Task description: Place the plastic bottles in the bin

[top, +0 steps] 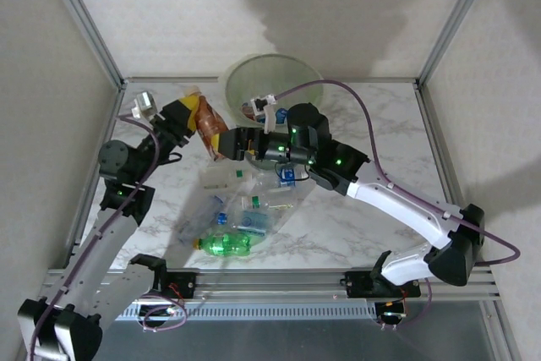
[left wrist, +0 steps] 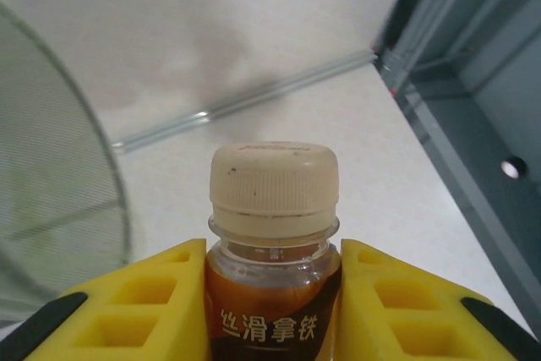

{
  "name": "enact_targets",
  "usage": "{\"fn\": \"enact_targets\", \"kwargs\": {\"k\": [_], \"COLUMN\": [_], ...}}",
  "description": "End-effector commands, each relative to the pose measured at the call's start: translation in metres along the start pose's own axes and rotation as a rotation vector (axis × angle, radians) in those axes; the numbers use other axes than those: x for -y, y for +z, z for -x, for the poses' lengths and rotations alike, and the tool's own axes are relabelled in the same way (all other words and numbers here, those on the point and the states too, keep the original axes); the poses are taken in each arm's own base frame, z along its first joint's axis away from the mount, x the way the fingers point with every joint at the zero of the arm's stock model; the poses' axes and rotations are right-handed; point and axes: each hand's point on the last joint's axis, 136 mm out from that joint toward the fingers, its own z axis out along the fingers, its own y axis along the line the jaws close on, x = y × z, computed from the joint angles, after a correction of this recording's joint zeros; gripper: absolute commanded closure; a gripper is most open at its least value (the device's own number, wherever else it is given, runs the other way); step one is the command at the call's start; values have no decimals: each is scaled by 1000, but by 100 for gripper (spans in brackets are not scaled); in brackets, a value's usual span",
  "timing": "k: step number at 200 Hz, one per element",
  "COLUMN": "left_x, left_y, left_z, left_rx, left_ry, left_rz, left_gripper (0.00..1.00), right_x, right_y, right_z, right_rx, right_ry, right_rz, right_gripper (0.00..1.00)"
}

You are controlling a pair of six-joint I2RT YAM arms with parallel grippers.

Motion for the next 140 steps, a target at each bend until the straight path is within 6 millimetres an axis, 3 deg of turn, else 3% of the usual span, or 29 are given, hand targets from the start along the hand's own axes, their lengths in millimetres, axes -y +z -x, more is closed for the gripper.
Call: {"fn": "enact_targets", "kwargs": {"k": [1,39,81,120,140], "left_x": [48,47,36,21,15], "left_y": [2,10,15,22,25], "left_z": [-9,-18,-18,-14,-12], "left_rx": [-23,-45,-34,-16,-10], "left_ry": [30,-1,-6,-13,-15], "left_rz": [-176,-205,-175,-132,-111], "left_gripper": [71,72,72,66,56], "right_x": [-27,-32,-31,-25,-23], "right_y": [-4,-2,-5,-10,-13], "right_z": [7,7,6,8,10], "right_rx": [4,4,9,31,46], "right_ry": [-2,-3,-3,-5,-6], "right_rz": [141,176,170,135,118], "right_gripper": [1,5,22,31,34]}}
